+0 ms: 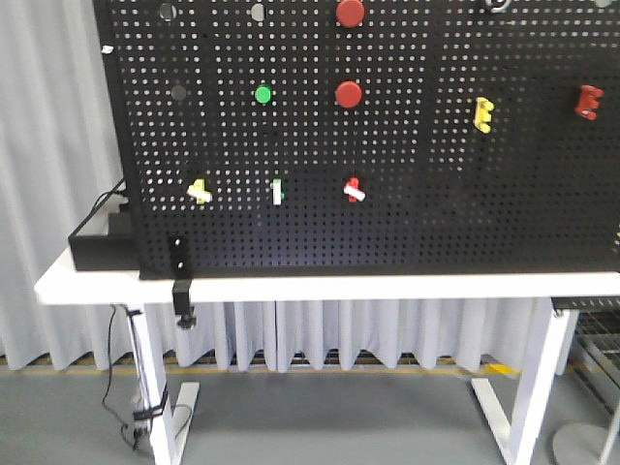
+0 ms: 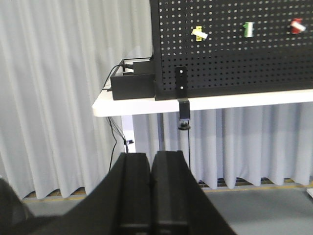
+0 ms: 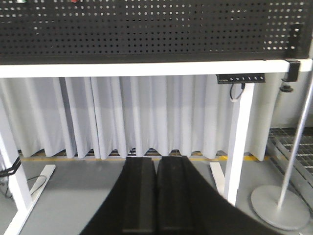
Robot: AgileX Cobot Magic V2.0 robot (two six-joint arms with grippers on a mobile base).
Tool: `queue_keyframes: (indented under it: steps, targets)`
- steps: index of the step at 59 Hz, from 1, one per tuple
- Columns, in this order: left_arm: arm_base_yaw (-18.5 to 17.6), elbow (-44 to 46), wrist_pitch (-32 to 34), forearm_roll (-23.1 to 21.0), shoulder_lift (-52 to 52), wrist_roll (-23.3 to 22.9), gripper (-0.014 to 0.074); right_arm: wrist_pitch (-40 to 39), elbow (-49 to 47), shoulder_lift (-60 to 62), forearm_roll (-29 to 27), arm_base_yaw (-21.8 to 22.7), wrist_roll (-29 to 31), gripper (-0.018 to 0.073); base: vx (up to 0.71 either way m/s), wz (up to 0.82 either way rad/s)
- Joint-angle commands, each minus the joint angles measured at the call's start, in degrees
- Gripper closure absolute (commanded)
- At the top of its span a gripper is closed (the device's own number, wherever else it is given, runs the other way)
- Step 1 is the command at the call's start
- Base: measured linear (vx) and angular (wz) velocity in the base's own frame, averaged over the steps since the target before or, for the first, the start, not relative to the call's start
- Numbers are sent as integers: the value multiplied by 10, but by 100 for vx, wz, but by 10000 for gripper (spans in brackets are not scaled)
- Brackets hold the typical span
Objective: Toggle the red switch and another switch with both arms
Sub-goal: 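Drive the base forward up to the black pegboard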
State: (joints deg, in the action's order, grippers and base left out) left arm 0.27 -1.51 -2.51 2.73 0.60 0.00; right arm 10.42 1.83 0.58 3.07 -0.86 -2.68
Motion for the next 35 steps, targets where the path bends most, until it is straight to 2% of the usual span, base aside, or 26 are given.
queue_keyframes:
  steps: [1,35]
  targets:
    - [1,-11,45,-6,5,0,594,-46,3,7,1,4,1,566,39,1]
    - [1,-11,45,-6,5,0,594,-46,3,7,1,4,1,566,35,0]
